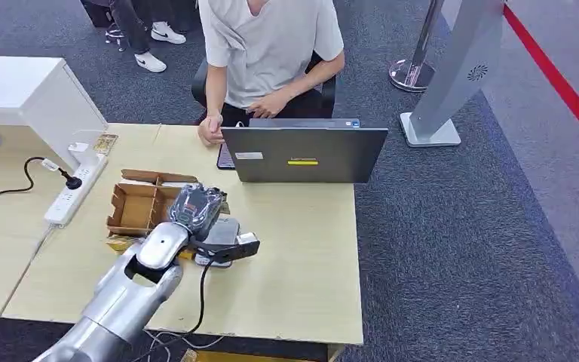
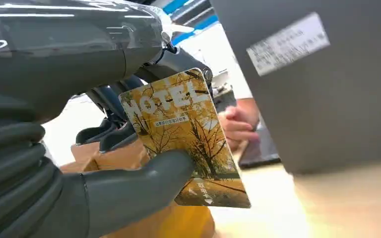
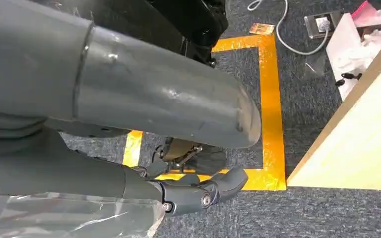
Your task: Pass the card to the sensor for recognition and then transmit it.
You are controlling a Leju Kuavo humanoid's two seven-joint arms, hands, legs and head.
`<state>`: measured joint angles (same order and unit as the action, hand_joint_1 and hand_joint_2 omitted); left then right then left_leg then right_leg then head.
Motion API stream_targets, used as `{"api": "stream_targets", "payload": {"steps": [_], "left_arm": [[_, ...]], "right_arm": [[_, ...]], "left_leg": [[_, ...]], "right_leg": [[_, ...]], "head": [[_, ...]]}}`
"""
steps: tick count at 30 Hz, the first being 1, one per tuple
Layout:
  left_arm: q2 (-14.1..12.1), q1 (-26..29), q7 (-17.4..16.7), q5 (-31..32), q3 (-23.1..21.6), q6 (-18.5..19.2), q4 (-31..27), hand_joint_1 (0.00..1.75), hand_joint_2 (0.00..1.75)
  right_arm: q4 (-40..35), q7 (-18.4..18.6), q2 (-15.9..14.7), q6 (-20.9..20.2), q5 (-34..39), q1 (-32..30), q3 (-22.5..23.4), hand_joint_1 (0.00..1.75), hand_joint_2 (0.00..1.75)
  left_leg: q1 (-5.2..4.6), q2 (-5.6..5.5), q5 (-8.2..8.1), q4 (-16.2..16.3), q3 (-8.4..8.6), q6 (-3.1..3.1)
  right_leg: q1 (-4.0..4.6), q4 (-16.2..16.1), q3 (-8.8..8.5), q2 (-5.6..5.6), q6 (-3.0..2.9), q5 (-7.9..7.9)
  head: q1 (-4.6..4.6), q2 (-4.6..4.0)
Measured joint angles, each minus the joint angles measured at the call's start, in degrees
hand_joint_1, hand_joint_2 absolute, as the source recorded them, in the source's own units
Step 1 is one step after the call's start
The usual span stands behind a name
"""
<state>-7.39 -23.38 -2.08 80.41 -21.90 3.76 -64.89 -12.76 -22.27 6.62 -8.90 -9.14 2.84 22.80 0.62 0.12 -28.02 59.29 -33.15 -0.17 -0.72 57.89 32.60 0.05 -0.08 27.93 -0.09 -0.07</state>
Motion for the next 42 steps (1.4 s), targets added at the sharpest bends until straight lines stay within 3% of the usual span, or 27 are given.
{"api": "stream_targets", "payload": {"steps": [9, 20, 25, 30, 32, 36, 42], "left_arm": [[-2.0, 2.4, 3.5, -3.5, -1.8, 3.1, 0.0, 1.75, 1.75], [-3.2, 4.2, 2.6, -5.6, -4.3, 2.9, -1.8, 1.75, 1.75], [-2.0, 4.2, 1.7, -6.1, -4.2, -6.3, -1.8, 1.75, 1.75], [-0.3, 2.2, -2.1, 1.2, -3.6, -13.3, -3.1, 1.75, 1.75], [0.2, 0.5, -3.8, 5.2, -2.7, -18.7, -3.1, 1.75, 1.75], [0.2, -5.4, -6.2, 6.2, -0.2, -27.3, -1.7, 1.75, 1.75], [0.1, -9.4, -6.1, 6.2, 1.5, -29.0, 1.1, 1.75, 1.75]], "right_arm": [[0.0, 0.2, 0.0, 0.0, -0.7, 0.0, 0.3, 0.00, 0.00], [0.1, 0.1, 0.0, -0.6, -1.7, 0.1, 1.0, 0.00, 0.00], [0.1, 0.0, 0.1, -0.7, -2.4, 0.1, 1.2, 0.00, 0.00], [0.0, -0.1, 0.4, -0.7, -3.6, 0.2, 1.2, 0.00, 0.00], [0.0, 0.3, 0.5, -0.7, -4.2, 0.4, 1.2, 0.00, 0.00], [0.0, 1.2, 0.8, -0.6, -5.3, 1.5, 1.2, 0.00, 0.00], [0.0, 1.4, 1.0, -0.5, -5.6, 1.9, 1.2, 0.00, 0.00]], "left_leg": [[0.01, -0.04, 0.00, 0.0, 0.00, 0.00], [0.00, -0.06, 0.01, 0.0, 0.05, 0.00], [0.00, -0.07, 0.08, 0.0, 0.03, -0.03], [0.00, -0.07, 0.09, 0.0, 0.01, -0.01], [0.01, -0.08, 0.10, 0.0, 0.00, -0.03], [0.02, -0.09, 0.15, 0.0, 0.01, -0.09], [0.02, -0.07, 0.16, 0.0, 0.03, -0.10]], "right_leg": [[0.00, 0.0, -0.01, -0.05, 0.00, 0.00], [0.00, 0.0, -0.07, -0.11, 0.00, 0.00], [0.00, 0.0, -0.04, -0.12, -0.03, -0.03], [0.00, 0.0, -0.03, -0.12, -0.04, -0.03], [0.00, 0.0, -0.02, -0.13, -0.04, -0.04], [0.01, 0.1, -0.02, -0.12, -0.07, -0.06], [0.01, 0.1, -0.01, -0.11, -0.08, -0.07]], "head": [[-0.04, 0.00], [-0.02, 0.00], [-0.02, 0.00], [-0.02, 0.00], [0.00, 0.00], [0.00, 0.00], [0.00, 0.00]]}}
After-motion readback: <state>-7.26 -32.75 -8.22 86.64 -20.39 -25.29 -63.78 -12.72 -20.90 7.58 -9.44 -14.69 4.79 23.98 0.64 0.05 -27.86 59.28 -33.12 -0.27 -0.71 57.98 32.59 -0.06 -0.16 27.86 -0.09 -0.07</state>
